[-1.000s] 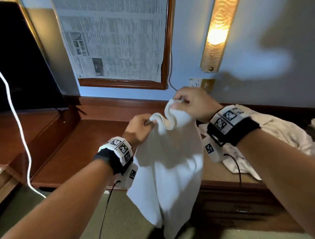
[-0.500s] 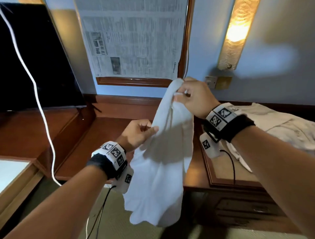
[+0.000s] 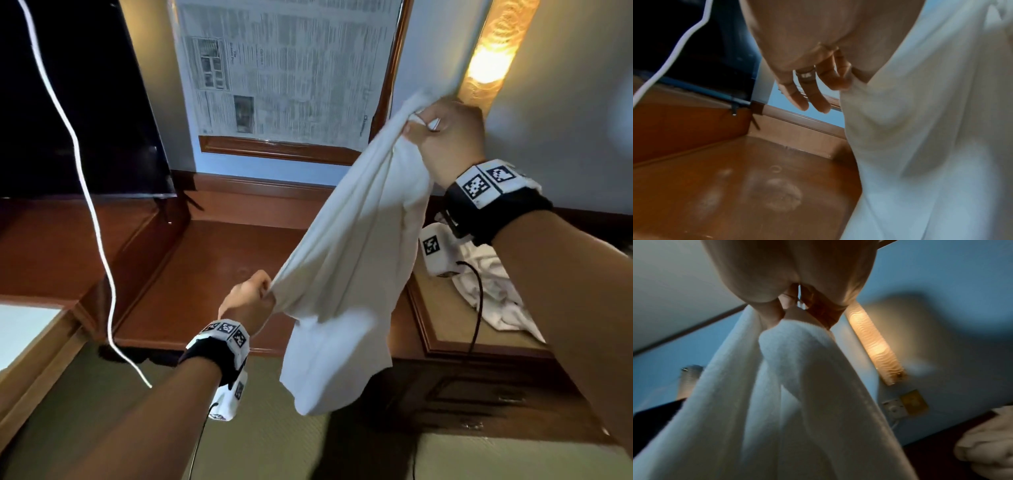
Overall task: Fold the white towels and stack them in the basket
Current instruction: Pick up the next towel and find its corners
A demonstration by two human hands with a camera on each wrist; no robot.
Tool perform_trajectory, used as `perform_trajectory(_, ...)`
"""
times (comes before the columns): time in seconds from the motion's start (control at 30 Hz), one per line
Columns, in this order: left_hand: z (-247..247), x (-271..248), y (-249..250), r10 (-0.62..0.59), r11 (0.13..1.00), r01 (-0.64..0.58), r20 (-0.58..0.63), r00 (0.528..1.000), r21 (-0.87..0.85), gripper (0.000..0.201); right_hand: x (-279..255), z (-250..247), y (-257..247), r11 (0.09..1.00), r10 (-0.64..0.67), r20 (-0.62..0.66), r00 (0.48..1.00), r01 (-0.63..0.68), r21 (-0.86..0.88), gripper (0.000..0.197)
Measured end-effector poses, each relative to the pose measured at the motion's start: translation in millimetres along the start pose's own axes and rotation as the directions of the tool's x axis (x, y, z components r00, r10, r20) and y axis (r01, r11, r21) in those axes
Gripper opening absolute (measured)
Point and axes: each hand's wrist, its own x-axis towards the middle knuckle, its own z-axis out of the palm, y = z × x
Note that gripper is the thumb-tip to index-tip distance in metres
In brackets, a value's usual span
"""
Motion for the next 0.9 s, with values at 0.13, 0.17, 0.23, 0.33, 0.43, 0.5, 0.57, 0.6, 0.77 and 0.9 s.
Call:
perform_trajectory(0.13, -22, -10, -19, -0.133, 0.984, 0.118, -0.113, 0.985, -0.132, 0.008, -9, -3, 25, 0.983, 0.155, -0.020, 0.988, -0.156, -0.099, 0.026)
perform_trajectory(0.17, -30, -10, -23, -0.169, 0.977, 0.143, -0.159, 0.973, -0.161, 0.007, -13, -4, 33, 0.969, 0.202, -0.012, 0.979, -0.202, -0.143, 0.027)
perform_trajectory(0.23, -48, -7, -32, -0.167, 0.980, 0.142, -0.194, 0.967, -0.138, 0.007, -22, -3, 51, 0.938, 0.273, 0.002, 0.962, -0.266, -0.221, 0.036)
perform_trajectory(0.33, -68, 0, -44, 0.068, 0.982, -0.081, -0.080, 0.994, -0.169, 0.026, -40, -1, 69, 0.862, 0.384, 0.046, 0.922, -0.340, -0.375, 0.041)
perform_trajectory(0.43, -83, -5, -33, 0.371, 0.865, -0.403, -0.160, 0.915, -0.298, 0.051, -60, 7, 86, 0.749, 0.535, 0.067, 0.842, -0.436, -0.499, 0.034)
perform_trajectory(0.5, -87, -8, -26, 0.471, 0.794, -0.518, -0.216, 0.855, -0.318, 0.042, -71, 14, 96, 0.690, 0.620, 0.074, 0.781, -0.497, -0.526, 0.036)
perform_trajectory(0.57, -97, -11, -26, 0.478, 0.867, -0.487, -0.098, 0.873, -0.105, 0.019, -80, 17, 103, 0.655, 0.674, 0.073, 0.735, -0.549, -0.519, 0.037)
perform_trajectory(0.6, -103, -11, -29, 0.422, 0.899, -0.424, 0.042, 0.905, 0.107, 0.022, -83, 19, 105, 0.651, 0.682, 0.078, 0.727, -0.555, -0.518, 0.036)
perform_trajectory(0.77, -96, -11, -44, 0.142, 0.908, -0.158, 0.069, 0.987, 0.388, 0.040, -104, 30, 111, 0.719, 0.618, 0.181, 0.765, -0.457, -0.524, 0.038)
perform_trajectory(0.9, -80, -1, -56, -0.008, 0.993, -0.031, -0.326, 0.945, -0.115, 0.018, -128, 37, 123, 0.760, 0.610, 0.274, 0.744, -0.452, -0.467, 0.029)
